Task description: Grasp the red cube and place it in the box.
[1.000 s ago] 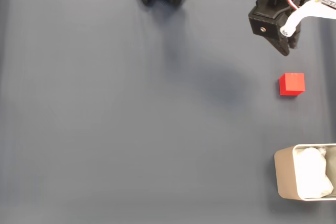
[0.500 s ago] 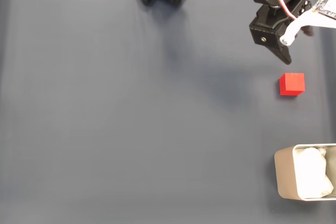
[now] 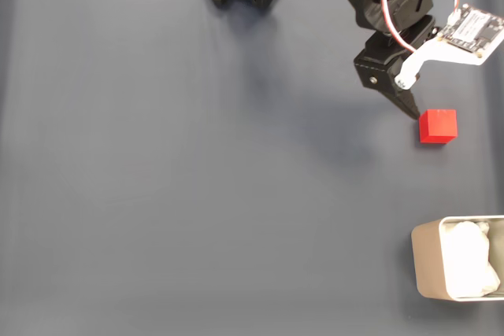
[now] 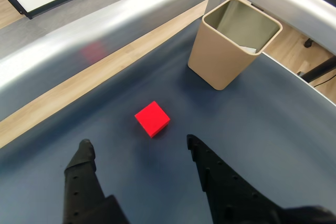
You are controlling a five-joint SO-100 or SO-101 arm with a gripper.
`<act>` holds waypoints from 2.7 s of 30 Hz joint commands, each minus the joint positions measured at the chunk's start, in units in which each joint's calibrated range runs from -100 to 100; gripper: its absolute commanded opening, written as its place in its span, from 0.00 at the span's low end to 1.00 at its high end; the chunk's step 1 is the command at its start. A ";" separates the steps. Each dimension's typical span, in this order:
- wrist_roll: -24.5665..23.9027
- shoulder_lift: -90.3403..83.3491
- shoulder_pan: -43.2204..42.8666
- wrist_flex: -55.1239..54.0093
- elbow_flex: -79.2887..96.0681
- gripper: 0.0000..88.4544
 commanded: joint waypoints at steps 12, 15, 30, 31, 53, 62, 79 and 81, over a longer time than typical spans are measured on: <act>1.86 4.60 -0.17 -11.97 2.46 0.49; 1.95 6.42 -0.38 -13.20 1.64 0.49; 0.44 15.44 -1.23 -14.76 -6.21 0.49; 0.39 15.87 -1.23 -14.92 -6.48 0.49; -1.03 23.06 -1.94 -16.40 -12.69 0.49; -1.90 26.01 -2.37 -17.55 -15.42 0.49; -4.00 27.74 -3.86 -16.97 -16.34 0.49; -4.15 27.74 -3.86 -16.81 -16.34 0.50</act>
